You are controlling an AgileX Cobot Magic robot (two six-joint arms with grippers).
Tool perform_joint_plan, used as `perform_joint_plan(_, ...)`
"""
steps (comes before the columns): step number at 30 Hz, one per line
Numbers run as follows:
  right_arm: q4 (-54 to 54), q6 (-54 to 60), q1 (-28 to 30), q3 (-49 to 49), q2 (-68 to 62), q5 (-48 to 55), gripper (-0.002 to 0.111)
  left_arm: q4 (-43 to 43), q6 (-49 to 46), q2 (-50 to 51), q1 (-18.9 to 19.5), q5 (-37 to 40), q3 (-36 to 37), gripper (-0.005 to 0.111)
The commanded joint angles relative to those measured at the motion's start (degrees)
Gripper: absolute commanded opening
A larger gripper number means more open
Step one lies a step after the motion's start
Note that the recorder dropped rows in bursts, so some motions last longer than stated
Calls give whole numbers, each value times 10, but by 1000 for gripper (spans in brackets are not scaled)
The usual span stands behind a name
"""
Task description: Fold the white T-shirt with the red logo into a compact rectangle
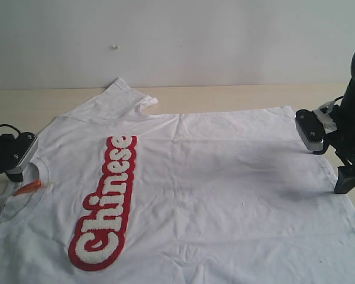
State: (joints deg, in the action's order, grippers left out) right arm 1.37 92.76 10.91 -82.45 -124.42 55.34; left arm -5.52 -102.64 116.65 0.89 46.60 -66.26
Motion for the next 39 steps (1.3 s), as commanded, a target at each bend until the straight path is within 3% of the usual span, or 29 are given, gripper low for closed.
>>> perform_joint_plan(1,1,1,1,4,-14,0,105,13,30,31,2,-16,17,18)
perform_joint_plan(2,1,1,1,4,-14,0,105,13,38,31,2,-13,17,0)
perform_joint_plan(39,1,1,1,4,-14,0,105,1,41,31,2,-28,17,1)
